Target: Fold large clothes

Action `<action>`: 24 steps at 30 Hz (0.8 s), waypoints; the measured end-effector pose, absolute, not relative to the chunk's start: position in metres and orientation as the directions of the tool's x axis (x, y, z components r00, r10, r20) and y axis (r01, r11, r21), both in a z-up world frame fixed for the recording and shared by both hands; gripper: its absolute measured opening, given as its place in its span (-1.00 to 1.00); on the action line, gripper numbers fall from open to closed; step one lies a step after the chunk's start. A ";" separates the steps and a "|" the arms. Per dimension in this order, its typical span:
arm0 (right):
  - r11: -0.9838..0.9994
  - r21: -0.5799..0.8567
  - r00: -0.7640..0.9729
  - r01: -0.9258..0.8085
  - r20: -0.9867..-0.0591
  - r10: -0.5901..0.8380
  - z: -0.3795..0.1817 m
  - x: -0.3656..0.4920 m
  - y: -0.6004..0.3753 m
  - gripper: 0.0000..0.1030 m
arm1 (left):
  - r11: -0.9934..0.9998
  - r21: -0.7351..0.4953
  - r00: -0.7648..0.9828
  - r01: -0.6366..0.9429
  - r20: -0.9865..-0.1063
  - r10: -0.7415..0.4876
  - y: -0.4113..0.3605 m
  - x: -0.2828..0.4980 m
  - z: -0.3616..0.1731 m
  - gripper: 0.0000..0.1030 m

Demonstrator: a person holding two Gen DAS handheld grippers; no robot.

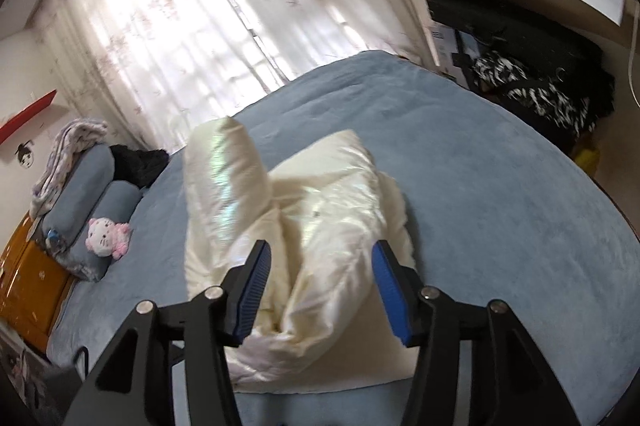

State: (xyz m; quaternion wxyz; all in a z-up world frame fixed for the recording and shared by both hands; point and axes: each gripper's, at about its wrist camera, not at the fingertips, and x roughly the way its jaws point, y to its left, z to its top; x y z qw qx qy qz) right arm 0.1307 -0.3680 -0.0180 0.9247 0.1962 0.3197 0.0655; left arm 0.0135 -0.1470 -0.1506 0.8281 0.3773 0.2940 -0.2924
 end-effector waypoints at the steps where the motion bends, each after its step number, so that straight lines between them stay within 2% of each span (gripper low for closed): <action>1: 0.918 0.397 0.784 -0.008 -0.567 0.252 -0.015 0.133 -0.365 0.25 | 0.560 0.412 0.633 0.719 -0.721 -0.282 -0.135 0.019 -0.139 0.81; 5: 0.928 0.366 0.762 -0.063 -0.583 0.282 -0.010 0.144 -0.350 0.30 | 0.640 0.296 0.596 0.709 -0.736 -0.321 -0.095 0.043 -0.096 0.81; 12: 0.907 0.392 0.668 -0.154 -0.635 0.388 -0.023 0.189 -0.328 0.30 | 0.852 0.180 0.696 0.492 -0.670 -0.260 -0.028 0.166 -0.060 0.79; 17: 0.888 0.414 0.600 -0.203 -0.664 0.446 -0.042 0.213 -0.317 0.30 | 0.934 0.031 0.706 0.355 -0.664 -0.247 0.005 0.250 -0.071 0.67; 20: 0.885 0.391 0.585 -0.253 -0.666 0.462 -0.052 0.217 -0.311 0.29 | 0.948 -0.014 0.690 0.318 -0.682 -0.241 -0.005 0.283 -0.101 0.48; 22: 0.890 0.373 0.586 -0.262 -0.672 0.454 -0.058 0.217 -0.309 -0.24 | 0.949 -0.067 0.669 0.309 -0.693 -0.267 -0.015 0.301 -0.120 0.41; 24: 0.897 0.373 0.603 -0.238 -0.667 0.438 -0.067 0.214 -0.315 -0.28 | 0.948 -0.108 0.668 0.298 -0.686 -0.288 -0.029 0.307 -0.129 0.41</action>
